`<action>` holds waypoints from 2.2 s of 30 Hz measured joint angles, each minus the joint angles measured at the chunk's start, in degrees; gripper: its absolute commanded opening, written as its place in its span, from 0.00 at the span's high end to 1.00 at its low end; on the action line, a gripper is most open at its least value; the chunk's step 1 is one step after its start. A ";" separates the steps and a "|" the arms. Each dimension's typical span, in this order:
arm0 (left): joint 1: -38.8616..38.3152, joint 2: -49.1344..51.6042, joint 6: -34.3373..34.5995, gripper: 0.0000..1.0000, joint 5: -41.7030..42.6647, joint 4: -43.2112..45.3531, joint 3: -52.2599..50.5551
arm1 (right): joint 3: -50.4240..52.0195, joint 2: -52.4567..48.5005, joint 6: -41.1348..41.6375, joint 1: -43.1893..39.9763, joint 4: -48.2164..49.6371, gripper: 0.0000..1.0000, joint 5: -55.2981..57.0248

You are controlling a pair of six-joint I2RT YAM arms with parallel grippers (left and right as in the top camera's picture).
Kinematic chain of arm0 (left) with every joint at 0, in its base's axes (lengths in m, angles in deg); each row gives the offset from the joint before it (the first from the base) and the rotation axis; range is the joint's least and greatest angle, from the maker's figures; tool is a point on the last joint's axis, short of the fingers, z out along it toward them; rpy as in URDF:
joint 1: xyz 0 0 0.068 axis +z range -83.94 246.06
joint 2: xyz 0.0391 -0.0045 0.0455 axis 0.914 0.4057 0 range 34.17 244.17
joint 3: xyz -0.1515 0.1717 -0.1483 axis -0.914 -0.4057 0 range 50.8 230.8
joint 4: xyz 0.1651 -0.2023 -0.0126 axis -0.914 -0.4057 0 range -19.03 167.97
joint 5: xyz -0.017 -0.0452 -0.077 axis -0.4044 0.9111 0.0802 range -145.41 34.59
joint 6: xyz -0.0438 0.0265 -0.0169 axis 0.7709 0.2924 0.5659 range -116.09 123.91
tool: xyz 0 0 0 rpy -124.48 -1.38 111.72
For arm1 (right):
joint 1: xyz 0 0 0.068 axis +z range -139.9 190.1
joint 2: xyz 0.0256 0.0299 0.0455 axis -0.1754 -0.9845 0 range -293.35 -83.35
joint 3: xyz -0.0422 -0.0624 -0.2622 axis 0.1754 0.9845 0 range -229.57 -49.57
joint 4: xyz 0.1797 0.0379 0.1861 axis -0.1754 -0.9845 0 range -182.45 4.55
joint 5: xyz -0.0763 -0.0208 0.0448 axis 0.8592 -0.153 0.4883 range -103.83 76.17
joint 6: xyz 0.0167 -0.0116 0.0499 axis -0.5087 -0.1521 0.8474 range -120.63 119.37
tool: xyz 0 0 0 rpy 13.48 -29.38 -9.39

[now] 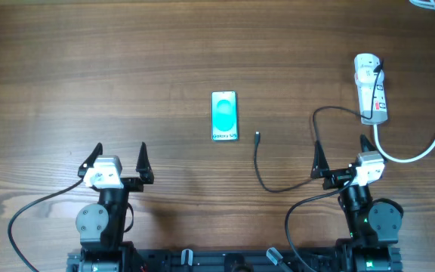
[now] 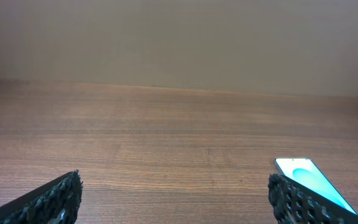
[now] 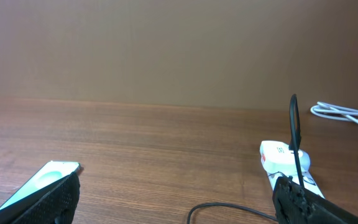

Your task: Plug charger to phone and switch on socket

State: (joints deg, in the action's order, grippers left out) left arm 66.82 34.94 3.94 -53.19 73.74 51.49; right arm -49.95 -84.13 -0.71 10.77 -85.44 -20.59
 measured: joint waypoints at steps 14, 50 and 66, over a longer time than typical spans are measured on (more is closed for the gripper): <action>0.00 0.00 0.00 0.00 0.00 0.00 0.00 | 0.00 0.00 0.00 0.00 0.00 0.00 0.00; -0.04 0.02 0.00 0.00 4.28 1.22 -0.11 | 0.00 0.00 0.00 0.00 0.00 0.00 0.00; -0.11 0.07 0.72 0.00 26.71 32.39 2.25 | 0.00 0.00 0.00 0.00 0.02 0.00 0.00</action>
State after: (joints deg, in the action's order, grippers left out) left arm 66.71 35.01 4.66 -26.48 106.13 53.74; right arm -49.95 -84.13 -0.71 10.77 -85.41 -20.59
